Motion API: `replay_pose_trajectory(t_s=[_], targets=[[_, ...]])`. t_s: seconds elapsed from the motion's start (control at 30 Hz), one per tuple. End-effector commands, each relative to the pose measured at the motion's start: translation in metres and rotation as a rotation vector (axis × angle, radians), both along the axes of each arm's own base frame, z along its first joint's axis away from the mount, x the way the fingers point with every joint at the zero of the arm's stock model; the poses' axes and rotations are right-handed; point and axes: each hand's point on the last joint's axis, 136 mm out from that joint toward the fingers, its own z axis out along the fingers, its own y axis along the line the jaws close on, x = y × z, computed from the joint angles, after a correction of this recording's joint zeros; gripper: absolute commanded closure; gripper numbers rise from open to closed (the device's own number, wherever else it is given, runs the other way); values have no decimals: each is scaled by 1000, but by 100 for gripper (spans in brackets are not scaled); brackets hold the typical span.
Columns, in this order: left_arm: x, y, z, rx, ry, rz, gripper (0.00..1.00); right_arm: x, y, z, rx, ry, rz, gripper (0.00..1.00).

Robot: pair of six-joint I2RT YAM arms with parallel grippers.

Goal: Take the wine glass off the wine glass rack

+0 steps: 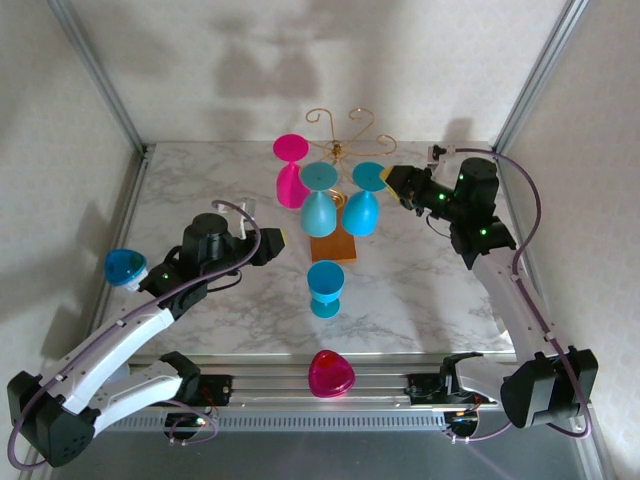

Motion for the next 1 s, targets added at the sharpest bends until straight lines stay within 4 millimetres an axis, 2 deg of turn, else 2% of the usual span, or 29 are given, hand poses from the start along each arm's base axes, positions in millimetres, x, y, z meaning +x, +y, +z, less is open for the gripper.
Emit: replay_pose_trajectory(t_s=[0.0,0.37,0.5,0.77,0.97], targets=[[1,1,6,-13,-16,18,59,0,1,0,14,-8,15,79],[2,3,3,-4,-13,29,60,-3,0,-1,16,-7,12,92],[2,4,4,-3,-18,35,60,-3,0,1,23,-6,15,100],[1,9,8,-4,-33,52,60,-4,2,11,57,-3,29,100],[0,9,9,-6,-33,54,60,-3,7,28,95,-22,57,100]])
